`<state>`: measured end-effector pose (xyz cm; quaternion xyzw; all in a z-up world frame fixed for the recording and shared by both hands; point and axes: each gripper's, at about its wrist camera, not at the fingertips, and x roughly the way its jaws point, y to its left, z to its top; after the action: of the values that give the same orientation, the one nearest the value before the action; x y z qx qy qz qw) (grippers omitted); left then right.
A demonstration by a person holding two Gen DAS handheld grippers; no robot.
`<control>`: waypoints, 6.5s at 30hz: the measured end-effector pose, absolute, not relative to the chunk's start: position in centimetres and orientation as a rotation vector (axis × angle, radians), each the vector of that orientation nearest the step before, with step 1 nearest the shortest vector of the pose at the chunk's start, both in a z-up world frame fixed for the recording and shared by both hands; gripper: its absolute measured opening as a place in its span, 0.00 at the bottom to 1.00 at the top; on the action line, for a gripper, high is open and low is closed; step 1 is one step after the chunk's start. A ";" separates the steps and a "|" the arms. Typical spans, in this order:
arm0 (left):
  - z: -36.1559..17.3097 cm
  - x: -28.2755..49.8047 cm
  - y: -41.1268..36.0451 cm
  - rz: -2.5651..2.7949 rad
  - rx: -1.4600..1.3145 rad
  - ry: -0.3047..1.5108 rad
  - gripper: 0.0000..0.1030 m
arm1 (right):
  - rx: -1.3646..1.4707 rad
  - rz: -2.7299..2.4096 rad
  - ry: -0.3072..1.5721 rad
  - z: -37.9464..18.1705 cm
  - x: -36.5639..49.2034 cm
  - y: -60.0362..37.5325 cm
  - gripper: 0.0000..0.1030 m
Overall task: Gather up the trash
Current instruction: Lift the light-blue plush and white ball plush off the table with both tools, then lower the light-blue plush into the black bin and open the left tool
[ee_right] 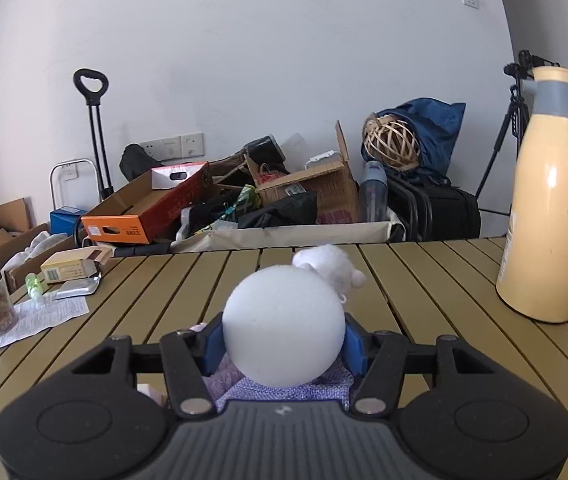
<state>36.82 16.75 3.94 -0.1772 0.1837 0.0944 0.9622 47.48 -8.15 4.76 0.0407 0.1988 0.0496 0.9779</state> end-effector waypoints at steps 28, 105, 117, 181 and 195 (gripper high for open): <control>3.7 37.7 12.8 0.140 -0.296 0.393 0.33 | 0.306 0.042 0.505 2.0 45.8 -17.0 0.54; -11.7 22.5 2.0 0.006 0.037 0.819 0.33 | 0.163 0.220 0.893 -13.5 25.6 -19.7 0.54; -14.7 24.7 3.0 0.014 -0.050 1.022 0.33 | 0.163 0.215 0.888 -13.6 25.8 -19.8 0.54; -17.7 39.0 -5.0 0.022 -0.244 1.249 0.33 | 0.283 -0.050 0.954 -17.4 30.3 -25.9 0.54; -18.1 39.9 -4.3 0.069 -0.234 1.266 0.57 | 0.290 -0.049 0.970 -17.7 30.6 -26.0 0.54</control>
<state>39.92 -4.34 -18.13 -0.1092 0.5901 0.0322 0.7993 30.55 -26.04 -17.71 0.1390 0.4644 -0.0233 0.8744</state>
